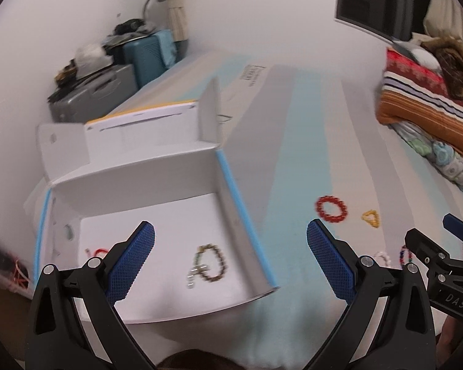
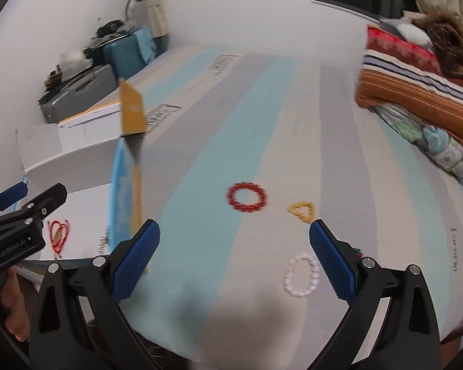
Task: Organize jewelry
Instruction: 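Move both open tools back over the bracelets on the bed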
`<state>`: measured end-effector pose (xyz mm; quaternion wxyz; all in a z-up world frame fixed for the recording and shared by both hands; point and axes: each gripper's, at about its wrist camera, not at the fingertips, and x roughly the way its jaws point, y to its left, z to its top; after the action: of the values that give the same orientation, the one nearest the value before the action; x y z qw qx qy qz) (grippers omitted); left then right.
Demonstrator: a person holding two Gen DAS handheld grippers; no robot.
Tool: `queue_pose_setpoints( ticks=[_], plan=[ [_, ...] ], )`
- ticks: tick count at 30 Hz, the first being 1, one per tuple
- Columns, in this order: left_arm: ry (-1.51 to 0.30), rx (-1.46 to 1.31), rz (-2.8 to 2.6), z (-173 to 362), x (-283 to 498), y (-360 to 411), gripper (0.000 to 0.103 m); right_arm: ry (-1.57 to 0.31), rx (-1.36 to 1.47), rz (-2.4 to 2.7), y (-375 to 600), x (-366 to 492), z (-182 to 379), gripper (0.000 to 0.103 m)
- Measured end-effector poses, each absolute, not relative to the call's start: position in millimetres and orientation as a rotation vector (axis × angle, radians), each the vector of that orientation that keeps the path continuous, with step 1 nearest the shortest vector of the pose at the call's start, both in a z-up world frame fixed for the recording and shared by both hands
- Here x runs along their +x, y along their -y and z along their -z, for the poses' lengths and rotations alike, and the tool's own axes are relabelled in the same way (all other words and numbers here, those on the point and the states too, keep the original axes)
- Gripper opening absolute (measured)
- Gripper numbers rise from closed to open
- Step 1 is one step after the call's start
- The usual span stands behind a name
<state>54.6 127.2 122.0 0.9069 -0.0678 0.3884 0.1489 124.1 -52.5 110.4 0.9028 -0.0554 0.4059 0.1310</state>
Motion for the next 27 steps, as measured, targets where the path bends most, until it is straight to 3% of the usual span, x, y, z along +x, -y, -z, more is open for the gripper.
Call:
queue_pose_setpoints(
  ticks=[10, 27],
  plan=[
    [-0.836, -0.074, -0.186, -101.5, 114.6, -50.7, 0.097, -0.881, -0.065, -0.152, 144.4, 151.4, -87.5, 0.094],
    [-0.956, -0.035, -0.074, -18.3, 205.1, 20.6, 0.097, -0.989, 0.007, -0.037, 233.6, 179.8, -21.6, 0.093]
  ],
)
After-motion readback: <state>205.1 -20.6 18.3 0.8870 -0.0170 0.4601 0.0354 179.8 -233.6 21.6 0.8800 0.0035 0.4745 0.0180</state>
